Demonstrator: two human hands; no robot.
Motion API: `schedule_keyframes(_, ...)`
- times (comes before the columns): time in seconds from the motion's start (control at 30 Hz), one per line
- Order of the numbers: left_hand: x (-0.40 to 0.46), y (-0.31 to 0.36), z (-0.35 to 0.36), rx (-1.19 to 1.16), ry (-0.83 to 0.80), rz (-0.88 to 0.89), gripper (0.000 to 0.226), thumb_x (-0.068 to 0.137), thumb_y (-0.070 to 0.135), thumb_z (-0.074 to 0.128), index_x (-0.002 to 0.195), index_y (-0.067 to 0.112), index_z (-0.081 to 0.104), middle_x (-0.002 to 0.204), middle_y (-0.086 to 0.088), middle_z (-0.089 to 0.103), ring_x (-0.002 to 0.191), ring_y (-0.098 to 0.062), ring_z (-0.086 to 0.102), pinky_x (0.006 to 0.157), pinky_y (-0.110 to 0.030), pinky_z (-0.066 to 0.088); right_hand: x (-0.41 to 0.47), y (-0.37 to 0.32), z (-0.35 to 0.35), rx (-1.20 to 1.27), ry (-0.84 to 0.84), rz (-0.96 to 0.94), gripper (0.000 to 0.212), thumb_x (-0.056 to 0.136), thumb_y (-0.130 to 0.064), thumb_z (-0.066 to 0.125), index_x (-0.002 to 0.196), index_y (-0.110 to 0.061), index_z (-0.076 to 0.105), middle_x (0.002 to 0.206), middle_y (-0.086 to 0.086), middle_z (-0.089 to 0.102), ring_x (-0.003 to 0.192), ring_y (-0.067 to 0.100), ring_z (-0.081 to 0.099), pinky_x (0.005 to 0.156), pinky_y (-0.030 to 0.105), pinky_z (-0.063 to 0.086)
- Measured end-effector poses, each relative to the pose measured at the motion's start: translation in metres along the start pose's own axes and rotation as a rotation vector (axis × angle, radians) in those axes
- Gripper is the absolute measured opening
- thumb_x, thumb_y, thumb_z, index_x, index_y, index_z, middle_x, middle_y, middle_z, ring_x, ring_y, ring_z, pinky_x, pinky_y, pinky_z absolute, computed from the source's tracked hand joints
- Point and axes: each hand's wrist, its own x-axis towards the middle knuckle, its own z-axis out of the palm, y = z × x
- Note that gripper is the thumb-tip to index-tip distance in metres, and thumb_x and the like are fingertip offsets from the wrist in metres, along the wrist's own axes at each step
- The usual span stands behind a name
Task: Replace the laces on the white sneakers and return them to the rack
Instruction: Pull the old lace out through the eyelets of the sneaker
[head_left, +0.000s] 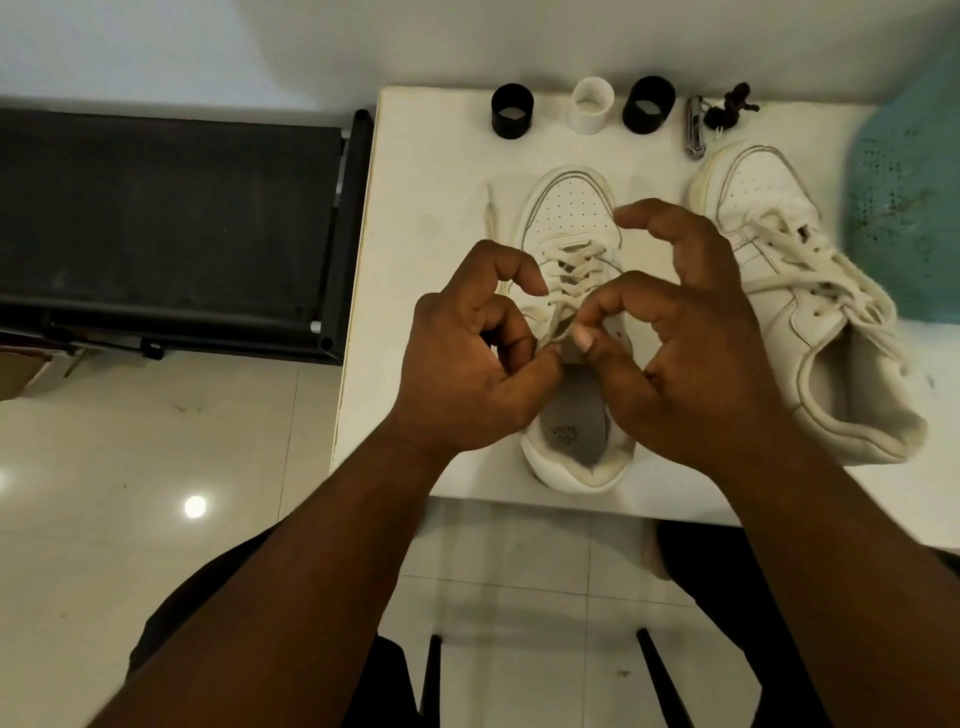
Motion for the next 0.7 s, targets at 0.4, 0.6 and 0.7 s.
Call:
schedule_keyframes(0.4, -0.0011, 0.0011, -0.0004, -0.007, 0.003, -0.013, 0.048, 0.071, -0.005, 0.076, 0.103, 0.020, 0.050, 0.051, 0.005, 0.056, 0.043, -0.009, 0.048, 0.056, -0.010, 0.036, 0.0016, -0.0011, -0.0004, -0.020, 0.349, 0.085, 0.009, 0.094, -0.012, 0.057, 0.093, -0.005, 0.063, 0.131, 0.022, 0.048, 0.128, 0.029, 0.046, 0.105, 0.023, 0.033)
schedule_keyframes(0.6, -0.0009, 0.0018, -0.0009, -0.014, 0.006, -0.009, 0.048, 0.073, -0.005, 0.077, 0.104, 0.019, 0.050, 0.051, 0.003, 0.056, 0.042, -0.008, 0.047, 0.056, -0.010, 0.036, 0.0041, -0.0003, -0.0016, 0.039, 0.191, 0.106, 0.027, 0.086, -0.024, 0.067, 0.111, -0.012, 0.069, 0.140, 0.011, 0.044, 0.133, 0.018, 0.041, 0.105, 0.016, 0.032)
schedule_keyframes(0.7, -0.0008, 0.0027, -0.0008, -0.029, 0.010, -0.005, 0.044, 0.077, 0.000, 0.080, 0.104, 0.016, 0.050, 0.051, 0.003, 0.056, 0.041, -0.009, 0.047, 0.053, -0.011, 0.036, 0.0003, -0.0036, 0.0044, 0.007, 0.027, 0.039, 0.017, 0.081, -0.031, 0.070, 0.095, -0.021, 0.073, 0.149, 0.007, 0.042, 0.141, 0.023, 0.035, 0.113, 0.038, 0.034)
